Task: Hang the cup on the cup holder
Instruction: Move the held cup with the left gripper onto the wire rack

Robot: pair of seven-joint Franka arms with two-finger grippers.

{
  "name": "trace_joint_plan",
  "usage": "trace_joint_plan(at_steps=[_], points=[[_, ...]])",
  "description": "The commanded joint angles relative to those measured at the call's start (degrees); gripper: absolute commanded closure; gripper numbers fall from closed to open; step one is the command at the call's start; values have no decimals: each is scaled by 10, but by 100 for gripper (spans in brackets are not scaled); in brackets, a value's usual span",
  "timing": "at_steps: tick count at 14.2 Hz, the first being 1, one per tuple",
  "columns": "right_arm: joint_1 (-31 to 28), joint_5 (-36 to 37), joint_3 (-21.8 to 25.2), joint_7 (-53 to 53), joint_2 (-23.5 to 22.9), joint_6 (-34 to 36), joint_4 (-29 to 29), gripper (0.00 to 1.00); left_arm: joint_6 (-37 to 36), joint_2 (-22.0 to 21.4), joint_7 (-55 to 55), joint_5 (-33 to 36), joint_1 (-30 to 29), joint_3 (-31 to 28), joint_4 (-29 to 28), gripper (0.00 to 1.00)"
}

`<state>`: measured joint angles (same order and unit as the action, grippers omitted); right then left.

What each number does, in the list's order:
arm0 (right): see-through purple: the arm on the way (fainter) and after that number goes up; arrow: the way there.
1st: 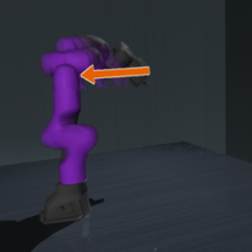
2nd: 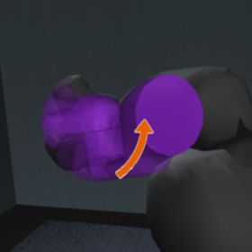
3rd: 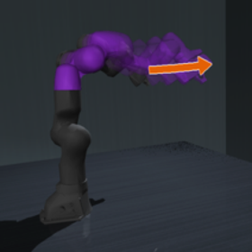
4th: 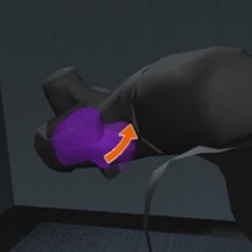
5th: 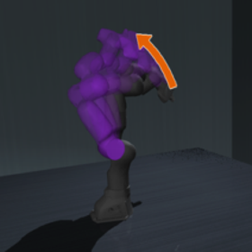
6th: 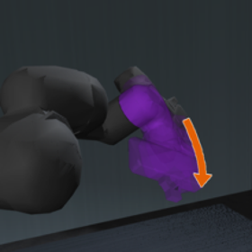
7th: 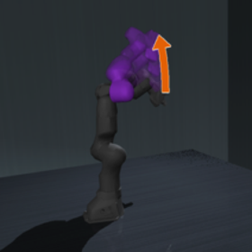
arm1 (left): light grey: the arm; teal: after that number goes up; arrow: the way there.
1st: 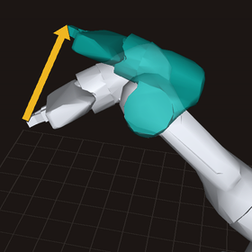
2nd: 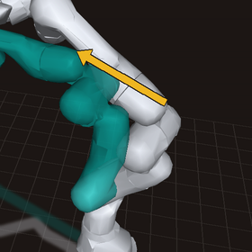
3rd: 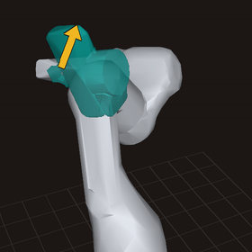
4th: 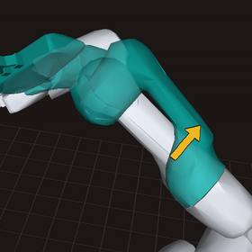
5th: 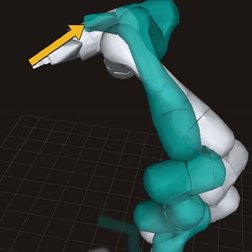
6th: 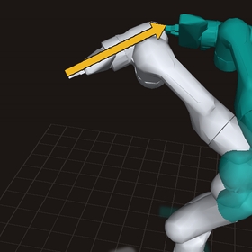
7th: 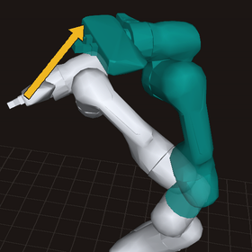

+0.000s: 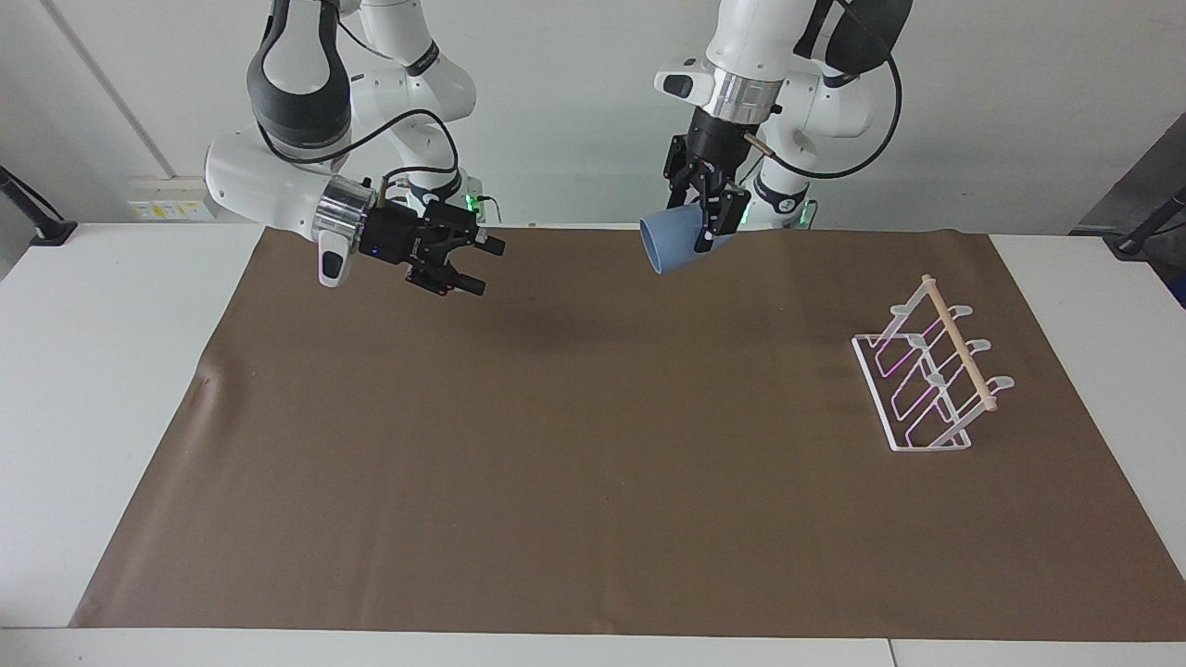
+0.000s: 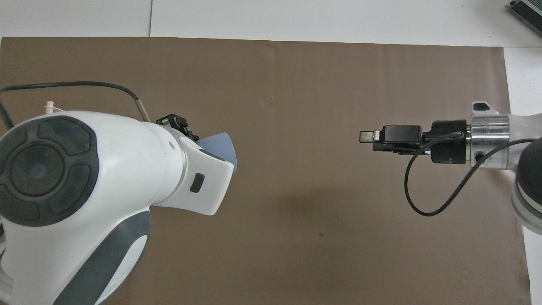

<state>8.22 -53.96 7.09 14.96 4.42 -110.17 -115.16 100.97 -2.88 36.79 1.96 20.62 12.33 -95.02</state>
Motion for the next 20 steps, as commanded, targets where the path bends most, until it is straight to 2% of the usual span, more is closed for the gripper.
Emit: trace_joint_plan(at_steps=[1,4,6,9,11,13,15,16,17,20], points=[[0,171,-4,-36,-5,-24,26,0,-30,-12,-5,73,-15,2,-24,100],[-1,355,-4,-56,-8,-44,26,0,-42,2,0,173,-18,3,-32,100],[-3,421,-2,-80,-6,-37,26,0,-44,9,31,204,-33,1,-46,100],[-11,526,-1,-119,-2,-3,55,0,-62,42,75,307,-37,2,-46,100],[-35,539,-3,-120,-5,71,118,0,-70,54,133,353,-44,1,-46,100],[-50,540,-2,-118,-9,144,183,0,-61,63,217,371,-77,1,-46,100],[-53,530,-1,-119,-9,219,243,0,-61,66,238,387,-107,1,-56,100],[-53,530,-1,-121,-9,247,273,0,-59,66,245,425,-107,1,-71,100],[-52,534,-1,-126,-10,253,279,0,-59,72,245,449,-108,1,-75,100],[-50,537,-1,-166,14,254,228,0,-17,81,253,503,-130,1,-79,100]])
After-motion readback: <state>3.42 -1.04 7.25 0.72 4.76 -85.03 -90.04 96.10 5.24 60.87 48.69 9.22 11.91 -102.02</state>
